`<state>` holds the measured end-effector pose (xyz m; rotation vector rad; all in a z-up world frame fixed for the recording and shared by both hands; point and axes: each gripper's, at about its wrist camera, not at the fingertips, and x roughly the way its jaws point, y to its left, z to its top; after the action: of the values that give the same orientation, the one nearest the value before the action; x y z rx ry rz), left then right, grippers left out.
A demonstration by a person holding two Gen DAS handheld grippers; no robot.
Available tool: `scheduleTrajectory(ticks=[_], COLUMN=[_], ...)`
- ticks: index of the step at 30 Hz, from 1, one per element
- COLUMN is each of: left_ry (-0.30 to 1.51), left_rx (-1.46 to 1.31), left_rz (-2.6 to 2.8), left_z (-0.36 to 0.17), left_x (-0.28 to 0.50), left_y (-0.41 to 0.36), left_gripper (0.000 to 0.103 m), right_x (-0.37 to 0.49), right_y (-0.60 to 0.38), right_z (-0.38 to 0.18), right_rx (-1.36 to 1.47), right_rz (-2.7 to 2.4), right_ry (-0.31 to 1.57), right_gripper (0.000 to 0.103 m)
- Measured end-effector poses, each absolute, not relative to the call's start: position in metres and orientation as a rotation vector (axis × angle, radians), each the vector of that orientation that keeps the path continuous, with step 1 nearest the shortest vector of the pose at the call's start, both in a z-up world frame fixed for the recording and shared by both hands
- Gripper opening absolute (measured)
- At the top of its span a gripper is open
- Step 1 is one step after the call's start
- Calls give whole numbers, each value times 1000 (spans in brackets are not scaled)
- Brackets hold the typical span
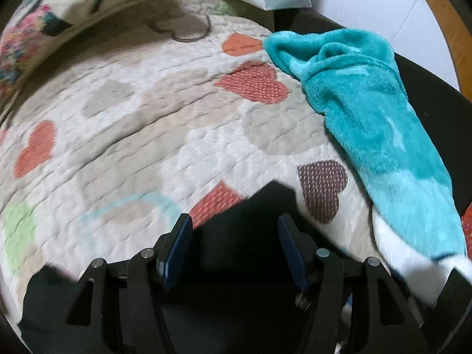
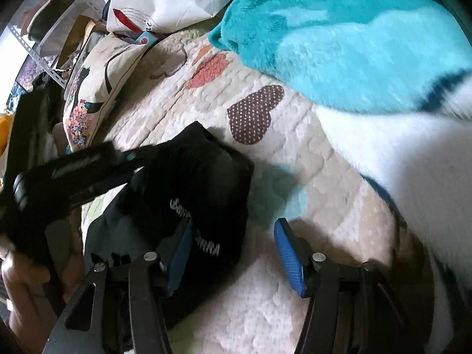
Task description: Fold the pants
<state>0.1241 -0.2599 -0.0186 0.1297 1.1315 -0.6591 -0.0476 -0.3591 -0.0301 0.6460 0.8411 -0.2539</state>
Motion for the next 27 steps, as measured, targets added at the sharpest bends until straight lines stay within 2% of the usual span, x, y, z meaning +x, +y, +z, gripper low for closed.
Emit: scheduleTrajectory(ticks=[2, 5, 7, 8, 9, 10, 11, 12, 13, 16, 23, 27], left_ry=[1156, 1184, 1198, 1181, 1175, 1162, 1154, 1162, 1163, 1134, 1039, 1018], left_rx=[138, 222, 296, 344, 368, 388, 398, 366, 328, 229, 22, -147], left_rz=[-695, -733, -730, -738, -759, -754, -749, -767, -779, -793, -784, -748], left_z=[-24, -36, -44, -44, -43, -40, -36, -31, -26, -3, 55, 66], left_x=[131, 133, 128, 123, 119, 116, 115, 117, 118, 113, 97, 97], left_y=[-275, -303, -316, -321, -324, -324, -321, -314, -307, -281, -195, -126], left_gripper=[60, 72, 72, 72, 56, 45, 32, 24, 22, 18, 17, 17], right_x=[-42, -34, -29, -27, -24, -21, -20, -20, -20, -23, -32, -36], right_y=[-361, -362, -358, -356, -355, -354, -353, -352, -351, -343, -275, -233], right_z=[-35, -38, -38, -37, -37, -39, -39, -36, -32, -13, 39, 57], right_rx=[648, 645, 625, 619, 629, 654, 659, 644, 634, 628, 376, 280], right_rz=[-258, -250, -235, -217, -179, -132, -114, -115, -105, -29, 105, 198], right_ry=[850, 832, 825, 827, 838, 864, 882, 878, 873, 839, 774, 771], right_gripper=[61, 66, 74, 74, 67, 46, 40, 31, 24, 18, 16, 16])
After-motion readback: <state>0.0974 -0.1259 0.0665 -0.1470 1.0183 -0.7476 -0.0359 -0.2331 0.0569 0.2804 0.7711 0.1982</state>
